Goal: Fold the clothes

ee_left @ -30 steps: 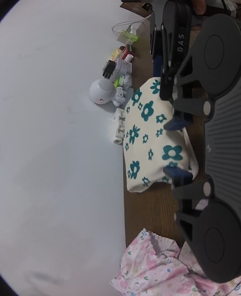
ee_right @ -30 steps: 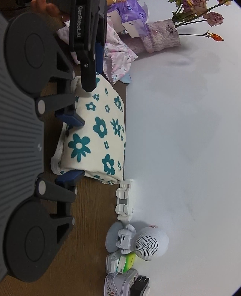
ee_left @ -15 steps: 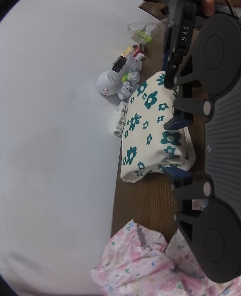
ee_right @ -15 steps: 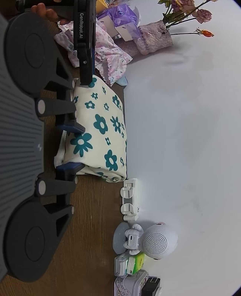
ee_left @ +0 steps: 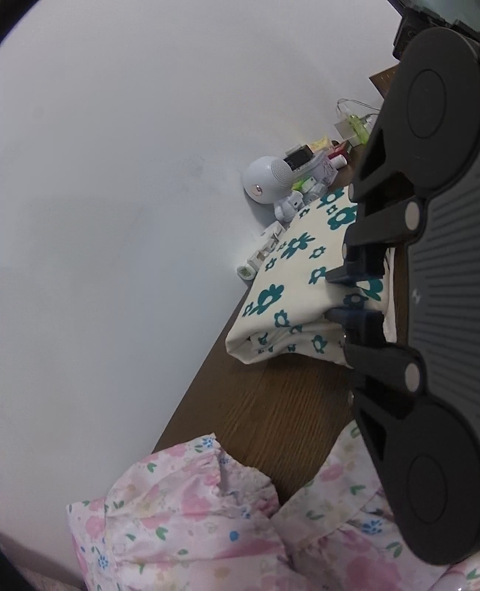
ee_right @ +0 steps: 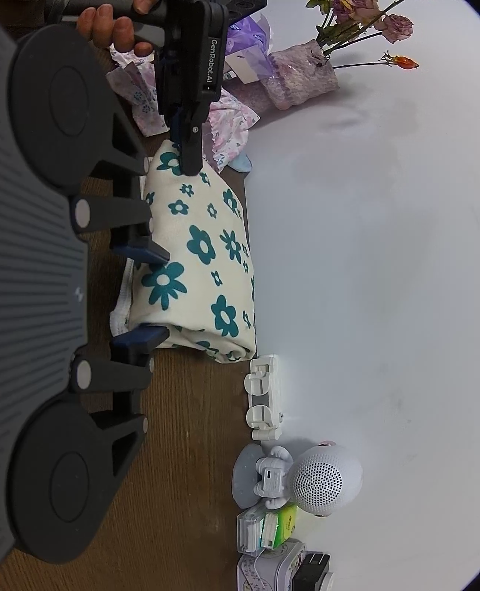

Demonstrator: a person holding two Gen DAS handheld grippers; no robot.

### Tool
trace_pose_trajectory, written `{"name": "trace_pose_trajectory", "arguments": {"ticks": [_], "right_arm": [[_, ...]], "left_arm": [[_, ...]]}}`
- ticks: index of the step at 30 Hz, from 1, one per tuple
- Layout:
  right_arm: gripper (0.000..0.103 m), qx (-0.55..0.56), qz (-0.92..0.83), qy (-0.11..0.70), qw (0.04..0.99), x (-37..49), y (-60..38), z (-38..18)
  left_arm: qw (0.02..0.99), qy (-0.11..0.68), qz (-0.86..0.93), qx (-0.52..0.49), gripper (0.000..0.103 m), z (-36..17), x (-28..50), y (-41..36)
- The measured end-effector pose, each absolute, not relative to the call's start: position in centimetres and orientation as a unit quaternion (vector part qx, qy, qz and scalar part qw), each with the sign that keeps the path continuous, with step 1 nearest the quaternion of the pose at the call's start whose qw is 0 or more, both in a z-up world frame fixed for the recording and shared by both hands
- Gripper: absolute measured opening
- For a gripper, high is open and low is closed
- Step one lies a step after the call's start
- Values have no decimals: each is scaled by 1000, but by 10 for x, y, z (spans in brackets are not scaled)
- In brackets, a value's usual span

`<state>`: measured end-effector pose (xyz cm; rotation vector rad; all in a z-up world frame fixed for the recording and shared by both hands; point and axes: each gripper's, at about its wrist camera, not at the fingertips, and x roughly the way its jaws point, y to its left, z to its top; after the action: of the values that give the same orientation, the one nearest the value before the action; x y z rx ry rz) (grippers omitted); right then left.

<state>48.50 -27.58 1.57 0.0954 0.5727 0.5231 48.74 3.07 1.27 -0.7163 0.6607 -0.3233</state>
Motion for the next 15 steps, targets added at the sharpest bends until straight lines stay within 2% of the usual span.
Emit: {"name": "trace_pose_trajectory", "arguments": {"ticks": [4, 6, 7, 9, 11, 12, 13, 14, 15], "right_arm": [[37, 54, 255, 282, 924, 486, -278, 15], [38, 58, 255, 282, 923, 487, -280, 15], [38, 61, 256, 282, 923, 487, -281, 16], [38, 62, 256, 282, 923, 487, -282, 16], [38, 60, 256, 282, 923, 486, -282, 16], [38, 59, 256, 282, 923, 486, -282, 16], [38, 58, 257, 280, 923, 485, -282, 17], [39, 57, 259, 278, 923, 485, -283, 17], [43, 55, 261, 276, 923, 484, -284, 18]], "left_arm": [[863, 314, -148, -366, 27, 11, 486, 39], [859, 316, -154, -372, 27, 9, 488, 41], [859, 317, -157, -370, 23, 8, 489, 40], [863, 314, -162, -360, 9, 10, 489, 38], [870, 308, -164, -348, 12, 14, 486, 36], [875, 303, -166, -339, 27, 17, 482, 35], [883, 298, -171, -320, 53, 20, 478, 33], [893, 293, -176, -292, 61, 24, 473, 28], [903, 288, -181, -263, 63, 28, 468, 24]]}}
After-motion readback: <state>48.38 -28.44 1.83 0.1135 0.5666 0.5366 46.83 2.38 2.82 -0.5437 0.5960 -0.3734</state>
